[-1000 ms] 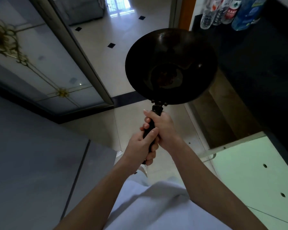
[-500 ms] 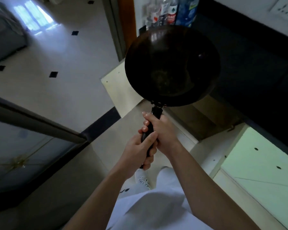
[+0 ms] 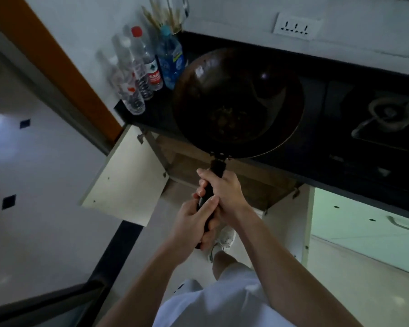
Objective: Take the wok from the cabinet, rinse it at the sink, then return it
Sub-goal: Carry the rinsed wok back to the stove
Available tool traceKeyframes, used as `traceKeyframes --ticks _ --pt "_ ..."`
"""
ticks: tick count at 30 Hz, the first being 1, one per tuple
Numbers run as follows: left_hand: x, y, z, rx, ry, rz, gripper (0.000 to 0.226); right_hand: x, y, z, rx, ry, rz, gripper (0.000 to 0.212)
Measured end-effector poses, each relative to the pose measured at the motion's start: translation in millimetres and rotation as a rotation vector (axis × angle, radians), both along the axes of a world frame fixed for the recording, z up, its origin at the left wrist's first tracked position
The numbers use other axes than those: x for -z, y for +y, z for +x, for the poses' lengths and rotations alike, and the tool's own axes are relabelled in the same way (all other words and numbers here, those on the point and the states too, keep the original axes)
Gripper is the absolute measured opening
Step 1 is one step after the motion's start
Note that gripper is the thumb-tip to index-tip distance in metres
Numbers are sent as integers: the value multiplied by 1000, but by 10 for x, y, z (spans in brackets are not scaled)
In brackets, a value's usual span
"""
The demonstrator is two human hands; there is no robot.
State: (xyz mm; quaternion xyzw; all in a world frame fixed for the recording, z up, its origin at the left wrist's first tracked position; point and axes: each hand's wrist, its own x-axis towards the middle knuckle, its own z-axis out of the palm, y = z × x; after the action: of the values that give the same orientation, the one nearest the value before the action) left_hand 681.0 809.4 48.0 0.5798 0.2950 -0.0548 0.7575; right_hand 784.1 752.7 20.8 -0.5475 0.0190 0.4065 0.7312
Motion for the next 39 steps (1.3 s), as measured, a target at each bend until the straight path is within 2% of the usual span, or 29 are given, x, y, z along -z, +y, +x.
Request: traceKeyframes --ticks 5,10,14,20,25,39 --pt "-37 249 791 97 11 -7 28 -41 169 758 99 -5 -9 33" --pt "-64 351 1426 180 -6 27 35 -86 201 1354 144 -18 8 46" --pt "-56 442 1747 232 23 38 38 -95 249 1635 224 43 22 38" --pt "31 689 2057 363 21 62 45 -2 394 1873 283 61 -14 37" --pt "70 891 2263 414 51 -2 38 -3 530 2019 345 56 -71 29" --pt "157 1385 2470 539 36 14 36 115 941 2093 462 102 -65 26"
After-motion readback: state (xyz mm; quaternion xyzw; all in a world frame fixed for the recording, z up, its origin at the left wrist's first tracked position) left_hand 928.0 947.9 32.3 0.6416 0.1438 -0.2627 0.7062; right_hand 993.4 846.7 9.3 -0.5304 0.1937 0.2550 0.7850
